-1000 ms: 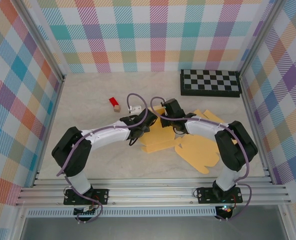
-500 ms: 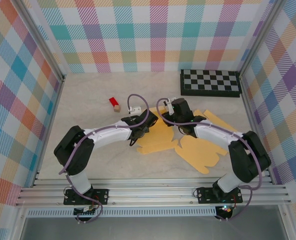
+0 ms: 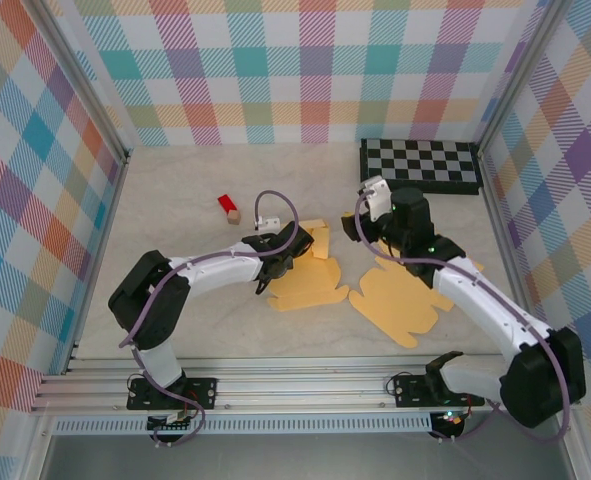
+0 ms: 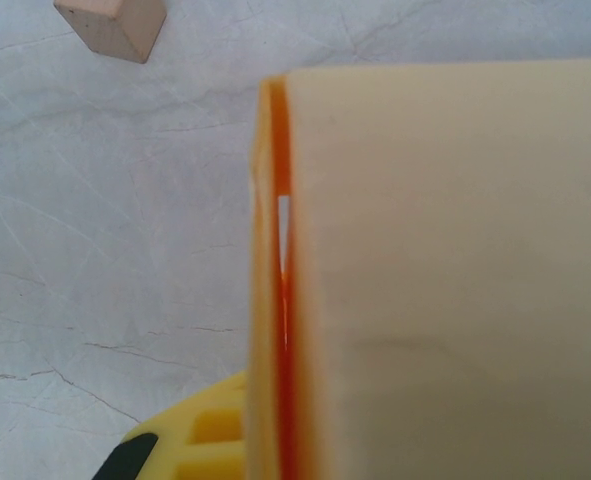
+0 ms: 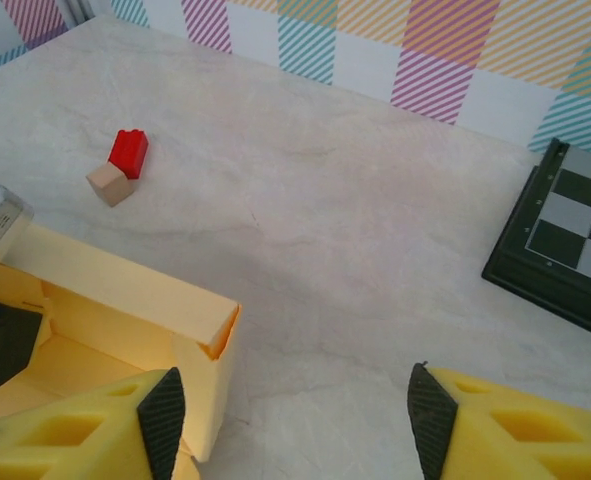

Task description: Fold the paper box

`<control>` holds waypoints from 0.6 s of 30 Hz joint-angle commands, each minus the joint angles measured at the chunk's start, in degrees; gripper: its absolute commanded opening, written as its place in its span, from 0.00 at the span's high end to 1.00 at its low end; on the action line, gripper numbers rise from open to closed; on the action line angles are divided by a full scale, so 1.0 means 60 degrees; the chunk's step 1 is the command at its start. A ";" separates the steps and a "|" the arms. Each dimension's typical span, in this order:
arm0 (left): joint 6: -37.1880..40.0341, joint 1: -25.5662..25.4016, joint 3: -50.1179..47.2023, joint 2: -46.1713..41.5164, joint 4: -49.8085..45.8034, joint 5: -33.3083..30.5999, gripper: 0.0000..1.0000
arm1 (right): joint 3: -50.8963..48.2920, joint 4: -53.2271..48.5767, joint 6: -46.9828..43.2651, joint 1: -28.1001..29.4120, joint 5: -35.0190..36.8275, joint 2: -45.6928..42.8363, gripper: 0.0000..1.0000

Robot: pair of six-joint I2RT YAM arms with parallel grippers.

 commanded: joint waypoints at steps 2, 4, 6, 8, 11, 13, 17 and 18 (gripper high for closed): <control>0.0136 0.0138 -0.0062 -0.0420 0.0008 -0.0200 1.00 | -0.0320 0.0098 -0.0579 -0.0166 -0.2350 0.0876 0.34; 0.0091 0.0147 -0.0051 -0.0452 -0.0017 -0.0106 1.00 | -0.0773 0.1027 -0.0079 -0.0166 -0.2477 0.1131 0.34; 0.0023 0.0140 -0.0044 -0.0488 -0.0024 0.0007 1.00 | -0.1020 0.1671 0.0676 -0.0152 -0.2464 0.1467 0.35; -0.0030 0.0138 -0.0079 -0.0510 0.0005 0.0109 1.00 | -0.1173 0.2221 0.1180 -0.0152 -0.2334 0.1867 0.35; -0.0059 0.0138 -0.0066 -0.0504 -0.0002 0.0202 1.00 | -0.1204 0.2664 0.1564 -0.0137 -0.2202 0.2361 0.37; -0.0063 0.0146 -0.0051 -0.0488 -0.0009 0.0254 1.00 | -0.1143 0.2803 0.1701 -0.0083 -0.2144 0.2618 0.38; -0.0108 0.0139 -0.0014 -0.0430 0.0034 0.0358 1.00 | -0.0968 0.3015 0.1614 0.0263 -0.2001 0.2972 0.39; -0.0118 0.0139 -0.0007 -0.0420 0.0051 0.0378 1.00 | -0.0908 0.3025 0.1623 0.0322 -0.1954 0.3053 0.39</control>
